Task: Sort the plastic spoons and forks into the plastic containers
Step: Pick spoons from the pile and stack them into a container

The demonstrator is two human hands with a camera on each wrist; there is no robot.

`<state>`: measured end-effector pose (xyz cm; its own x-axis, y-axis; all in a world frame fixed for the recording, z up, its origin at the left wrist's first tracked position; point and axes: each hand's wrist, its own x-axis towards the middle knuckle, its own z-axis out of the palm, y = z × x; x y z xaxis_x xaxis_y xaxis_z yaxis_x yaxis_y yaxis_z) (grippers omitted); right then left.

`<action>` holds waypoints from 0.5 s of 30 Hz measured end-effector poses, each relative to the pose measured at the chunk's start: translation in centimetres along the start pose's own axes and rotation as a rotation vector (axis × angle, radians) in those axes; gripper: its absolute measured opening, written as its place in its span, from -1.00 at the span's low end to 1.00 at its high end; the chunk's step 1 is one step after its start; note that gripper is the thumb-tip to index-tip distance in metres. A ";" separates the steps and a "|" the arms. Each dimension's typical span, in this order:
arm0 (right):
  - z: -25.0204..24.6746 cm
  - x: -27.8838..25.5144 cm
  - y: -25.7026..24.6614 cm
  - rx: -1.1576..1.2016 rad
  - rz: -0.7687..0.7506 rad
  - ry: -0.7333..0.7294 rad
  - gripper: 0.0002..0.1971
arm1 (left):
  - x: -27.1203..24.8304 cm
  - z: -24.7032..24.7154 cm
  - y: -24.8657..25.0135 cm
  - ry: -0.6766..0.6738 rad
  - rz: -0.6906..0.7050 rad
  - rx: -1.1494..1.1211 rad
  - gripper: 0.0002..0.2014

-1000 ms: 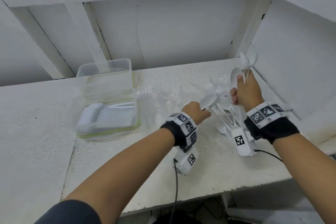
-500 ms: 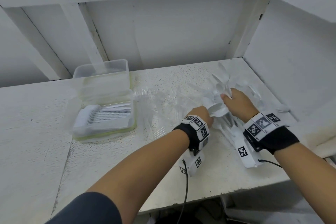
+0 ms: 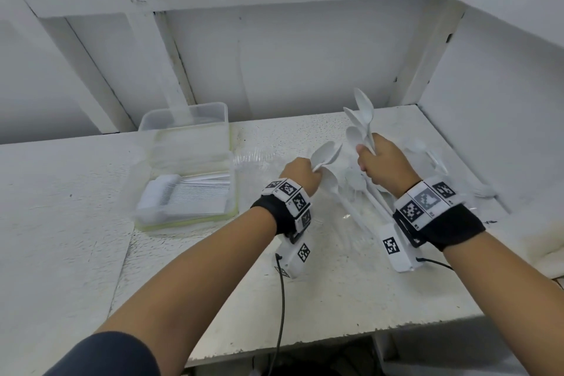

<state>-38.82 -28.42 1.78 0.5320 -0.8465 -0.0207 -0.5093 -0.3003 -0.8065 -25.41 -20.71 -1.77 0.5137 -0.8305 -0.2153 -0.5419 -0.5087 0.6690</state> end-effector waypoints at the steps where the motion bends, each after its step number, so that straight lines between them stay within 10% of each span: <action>1: 0.2 0.0 -0.2 0.006 -0.002 -0.005 -0.85 | -0.1 -0.5 -0.2 0.016 0.000 -0.019 -0.83; 15: 6.0 -1.8 -4.5 0.006 -0.156 -0.177 -0.69 | -3.4 -7.7 -2.8 0.267 0.080 -0.398 -0.62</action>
<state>-33.44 -22.90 1.90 0.7145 -0.6996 0.0014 -0.4079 -0.4182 -0.8116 -20.48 -14.68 2.56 0.6619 -0.7496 0.0037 -0.3171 -0.2755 0.9075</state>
